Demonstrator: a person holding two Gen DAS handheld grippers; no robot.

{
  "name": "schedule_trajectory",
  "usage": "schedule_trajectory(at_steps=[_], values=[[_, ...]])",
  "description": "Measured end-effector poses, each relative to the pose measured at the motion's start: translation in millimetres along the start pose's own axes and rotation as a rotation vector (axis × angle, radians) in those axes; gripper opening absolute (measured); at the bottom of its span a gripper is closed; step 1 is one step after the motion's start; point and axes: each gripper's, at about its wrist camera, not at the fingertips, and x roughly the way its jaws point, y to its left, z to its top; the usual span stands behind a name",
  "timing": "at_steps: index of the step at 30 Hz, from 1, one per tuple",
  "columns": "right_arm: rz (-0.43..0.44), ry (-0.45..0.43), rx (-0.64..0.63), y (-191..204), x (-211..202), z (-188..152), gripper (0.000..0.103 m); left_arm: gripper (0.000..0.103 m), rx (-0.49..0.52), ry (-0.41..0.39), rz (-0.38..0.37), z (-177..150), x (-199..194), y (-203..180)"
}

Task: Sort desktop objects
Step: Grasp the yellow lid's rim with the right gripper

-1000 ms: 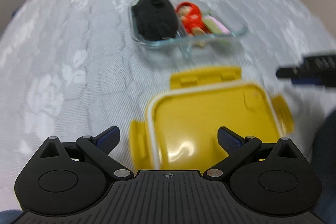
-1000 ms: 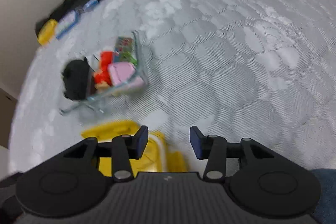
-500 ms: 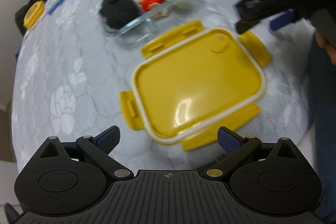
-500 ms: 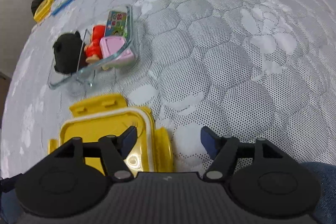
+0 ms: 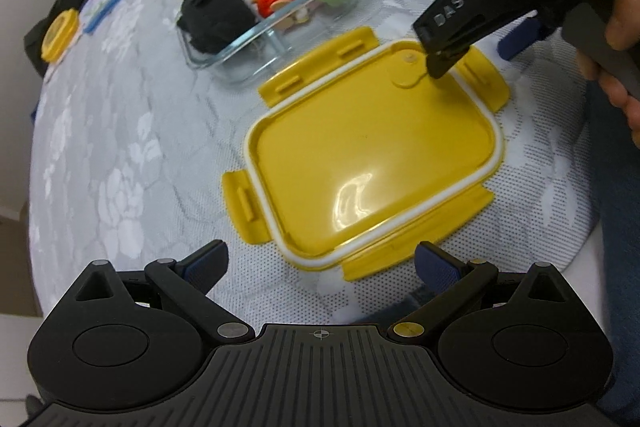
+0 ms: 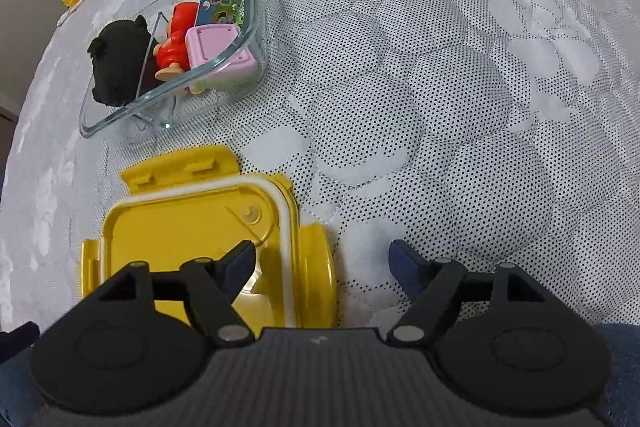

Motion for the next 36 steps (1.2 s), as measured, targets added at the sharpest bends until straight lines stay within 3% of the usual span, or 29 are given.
schedule_trajectory(at_steps=[1,3,4,6,8,13,17,27,32,35,36], values=[[0.006,0.002,-0.001,0.2,0.6,0.7,0.076,0.102,-0.004,0.002,-0.003,-0.2,1.2,1.7],[0.055,0.004,-0.018,1.8,0.8,3.0,0.066,0.102,-0.012,-0.002,-0.008,-1.0,1.8,3.2],[0.094,0.005,-0.027,2.1,0.3,3.7,0.045,0.102,-0.015,-0.006,-0.01,-1.4,1.6,3.5],[0.122,-0.004,-0.029,0.7,-3.0,4.0,0.025,0.102,-0.019,-0.015,-0.019,-1.6,2.1,2.0],[0.18,-0.02,-0.015,-2.6,-7.4,3.0,0.012,0.102,-0.021,-0.024,-0.031,-1.5,3.1,-0.7],[0.313,-0.103,0.026,-10.8,-27.9,-1.2,0.009,0.102,0.001,-0.063,-0.041,-2.9,2.3,-14.6],[0.381,-0.111,0.09,-20.9,-37.1,-3.8,0.007,0.102,0.028,-0.109,-0.014,-1.8,-2.2,-28.8],[0.374,-0.162,0.101,-24.0,-44.8,-6.4,0.004,0.102,0.185,-0.118,0.15,21.9,12.8,-66.5],[0.418,-0.168,0.123,-27.6,-43.8,-5.9,0.003,0.102,0.353,-0.155,0.245,28.6,20.8,-85.0],[0.455,-0.177,0.118,-28.7,-47.1,-8.7,0.003,0.1,0.395,-0.199,0.225,30.1,22.4,-86.3],[0.454,-0.177,0.116,-28.1,-47.1,-9.6,0.003,0.089,0.39,-0.195,0.191,31.6,23.6,-85.0]])
